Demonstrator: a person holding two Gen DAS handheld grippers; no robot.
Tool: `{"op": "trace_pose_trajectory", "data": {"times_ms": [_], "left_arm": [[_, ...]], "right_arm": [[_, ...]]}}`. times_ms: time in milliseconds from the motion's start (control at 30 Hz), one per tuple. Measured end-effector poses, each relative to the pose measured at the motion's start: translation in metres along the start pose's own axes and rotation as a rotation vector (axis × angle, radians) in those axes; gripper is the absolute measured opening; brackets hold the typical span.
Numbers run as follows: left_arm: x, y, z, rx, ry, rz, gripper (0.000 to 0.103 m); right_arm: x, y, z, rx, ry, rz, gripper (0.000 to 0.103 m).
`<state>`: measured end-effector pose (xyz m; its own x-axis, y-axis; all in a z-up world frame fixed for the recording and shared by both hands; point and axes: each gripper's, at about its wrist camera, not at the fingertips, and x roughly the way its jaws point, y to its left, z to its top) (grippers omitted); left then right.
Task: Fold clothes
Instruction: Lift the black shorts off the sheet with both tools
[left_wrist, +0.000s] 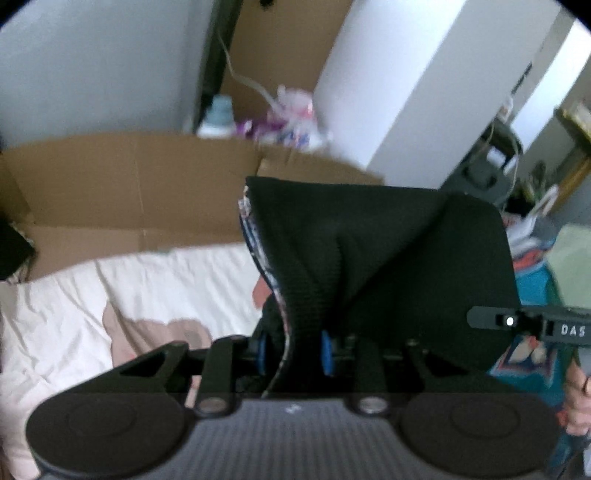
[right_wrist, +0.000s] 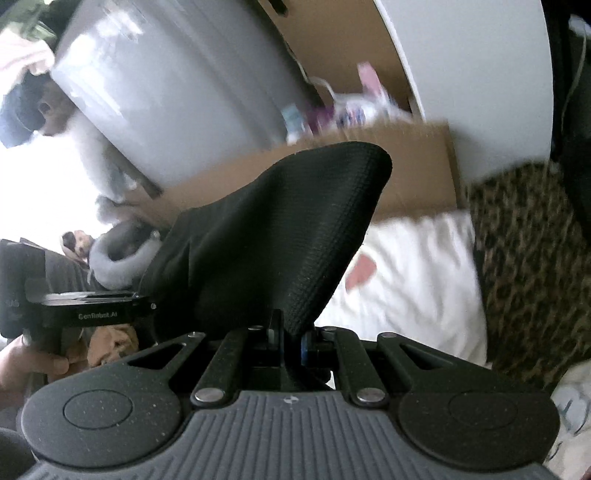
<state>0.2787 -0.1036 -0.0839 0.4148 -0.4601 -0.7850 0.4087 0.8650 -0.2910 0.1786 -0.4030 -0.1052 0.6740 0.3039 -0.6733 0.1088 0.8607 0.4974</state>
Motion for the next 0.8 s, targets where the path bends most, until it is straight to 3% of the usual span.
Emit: {"op": "trace_pose_trajectory", "data": {"times_ms": [233, 800], "left_arm": [[-0.039, -0.04, 0.025, -0.01, -0.08, 0.001, 0.029], [-0.071, -0.13, 0.039, 0.003, -0.11, -0.045, 0.029]], "right_arm": [[-0.056, 0.024, 0.041, -0.043, -0.083, -0.037, 0.006], [-0.163, 0.008, 0.057, -0.034, -0.209, -0.128, 0.006]]}}
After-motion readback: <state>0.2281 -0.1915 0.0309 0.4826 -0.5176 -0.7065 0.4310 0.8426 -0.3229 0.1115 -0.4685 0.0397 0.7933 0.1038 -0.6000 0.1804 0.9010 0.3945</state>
